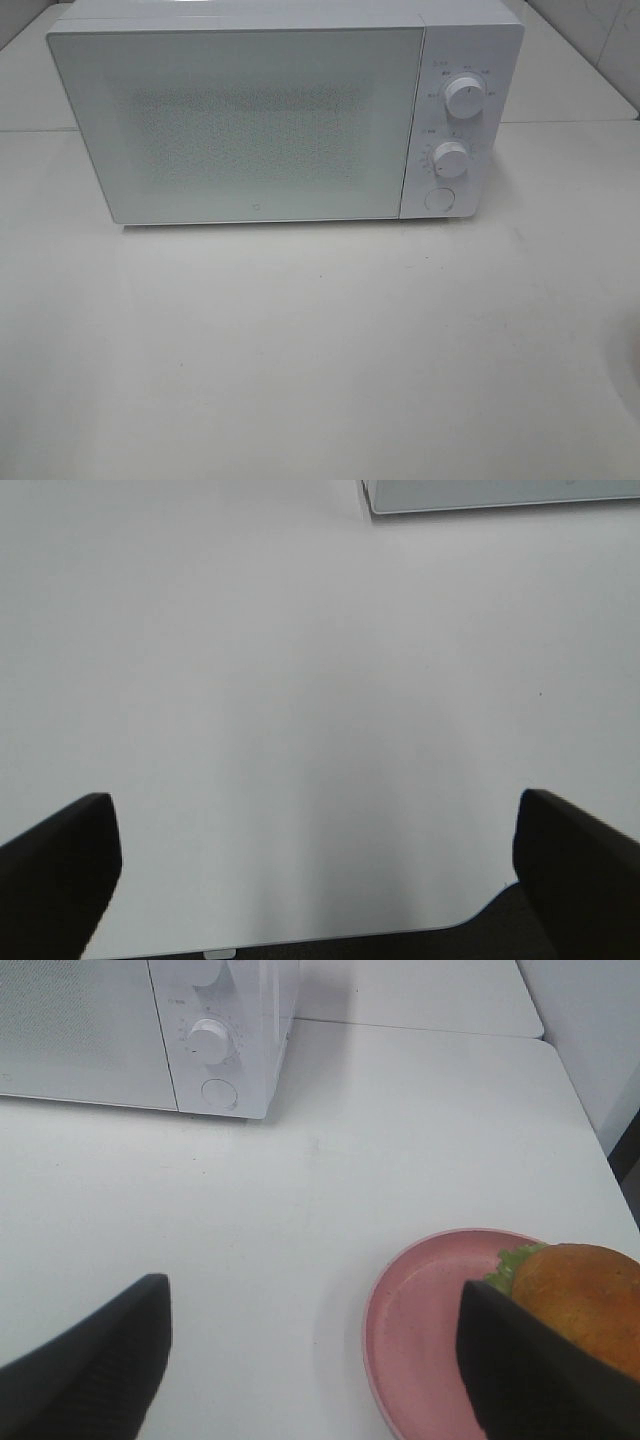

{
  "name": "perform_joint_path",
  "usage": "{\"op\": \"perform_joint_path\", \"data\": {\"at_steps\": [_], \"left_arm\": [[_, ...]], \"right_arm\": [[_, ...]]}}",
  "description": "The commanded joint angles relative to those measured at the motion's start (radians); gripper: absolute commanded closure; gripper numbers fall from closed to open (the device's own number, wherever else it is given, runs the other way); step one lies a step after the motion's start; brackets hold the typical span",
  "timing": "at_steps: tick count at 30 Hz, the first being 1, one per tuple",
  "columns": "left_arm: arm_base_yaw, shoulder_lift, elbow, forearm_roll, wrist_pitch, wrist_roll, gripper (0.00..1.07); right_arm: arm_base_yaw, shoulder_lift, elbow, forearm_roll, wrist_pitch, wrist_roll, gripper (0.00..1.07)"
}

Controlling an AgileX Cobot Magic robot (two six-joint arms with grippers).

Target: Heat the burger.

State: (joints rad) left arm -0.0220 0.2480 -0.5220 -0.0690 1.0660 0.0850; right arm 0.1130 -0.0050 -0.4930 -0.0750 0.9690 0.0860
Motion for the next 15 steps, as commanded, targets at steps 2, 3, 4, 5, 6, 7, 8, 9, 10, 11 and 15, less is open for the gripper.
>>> {"op": "perform_joint_path", "data": {"at_steps": [2,3,4,5,6,7,8,9,10,11,15], "left_arm": [[0.005,-0.105,0.003,-0.008,0.006,0.001,0.06],[0.005,-0.105,0.003,-0.008,0.006,0.001,0.06],[0.005,-0.131,0.003,-0.016,0.006,0.001,0.06],[0.005,-0.131,0.003,-0.016,0.006,0.001,0.06],[0.005,-0.184,0.003,-0.023,0.005,0.001,0.06],[0.005,-0.208,0.003,-0.023,0.005,0.001,0.06],[0.005,-0.208,0.003,-0.023,0.005,0.001,0.06],[0.026,-0.267,0.003,-0.024,0.005,0.001,0.06],[0.062,-0.276,0.003,-0.027,0.004,0.001,0.06],[0.062,-0.276,0.003,-0.027,0.004,0.001,0.06],[0.098,-0.276,0.004,-0.032,0.004,0.001,0.06]], "right_arm": [[-0.005,-0.027,0.002,-0.003,-0.009,-0.002,0.32],[-0.005,-0.027,0.002,-0.003,-0.009,-0.002,0.32],[-0.005,-0.027,0.002,-0.003,-0.009,-0.002,0.32],[-0.005,-0.027,0.002,-0.003,-0.009,-0.002,0.32],[-0.005,-0.027,0.002,-0.003,-0.009,-0.002,0.32],[-0.005,-0.027,0.002,-0.003,-0.009,-0.002,0.32],[-0.005,-0.027,0.002,-0.003,-0.009,-0.002,0.32],[-0.005,-0.027,0.002,-0.003,-0.009,-0.002,0.32],[-0.005,-0.027,0.002,-0.003,-0.009,-0.003,0.32],[-0.005,-0.027,0.002,-0.003,-0.009,-0.003,0.32],[-0.005,-0.023,0.002,-0.003,-0.009,-0.003,0.32]]}}
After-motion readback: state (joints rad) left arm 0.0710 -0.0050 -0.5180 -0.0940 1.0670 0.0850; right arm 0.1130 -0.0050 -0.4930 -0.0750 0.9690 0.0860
